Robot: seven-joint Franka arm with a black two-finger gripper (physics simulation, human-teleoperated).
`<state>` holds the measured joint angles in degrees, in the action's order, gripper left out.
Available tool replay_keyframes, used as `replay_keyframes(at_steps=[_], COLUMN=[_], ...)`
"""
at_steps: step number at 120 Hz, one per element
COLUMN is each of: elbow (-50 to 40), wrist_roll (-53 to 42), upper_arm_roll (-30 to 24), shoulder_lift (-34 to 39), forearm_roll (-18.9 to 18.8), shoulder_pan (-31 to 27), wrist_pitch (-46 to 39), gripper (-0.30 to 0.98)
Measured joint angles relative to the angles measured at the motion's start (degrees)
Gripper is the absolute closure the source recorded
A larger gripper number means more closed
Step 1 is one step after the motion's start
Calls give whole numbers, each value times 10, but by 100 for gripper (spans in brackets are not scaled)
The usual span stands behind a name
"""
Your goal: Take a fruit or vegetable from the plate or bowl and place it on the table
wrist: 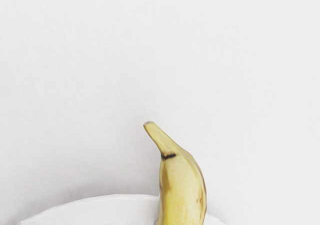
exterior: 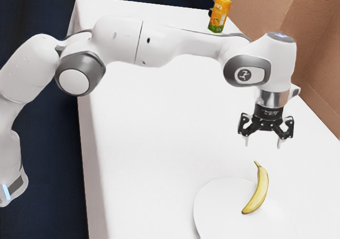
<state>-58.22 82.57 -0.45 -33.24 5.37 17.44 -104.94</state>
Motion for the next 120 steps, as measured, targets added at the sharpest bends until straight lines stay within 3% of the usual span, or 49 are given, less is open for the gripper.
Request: replay_keyframes(at_steps=[45,120], elbow=[-7,-79], wrist_roll=[44,3], upper_arm_roll=[0,0], shoulder_lift=[-27,-27], forearm_roll=[-4,-20], shoulder_pan=[19,37], wrist_pitch=[-32,-96], gripper=[1,4])
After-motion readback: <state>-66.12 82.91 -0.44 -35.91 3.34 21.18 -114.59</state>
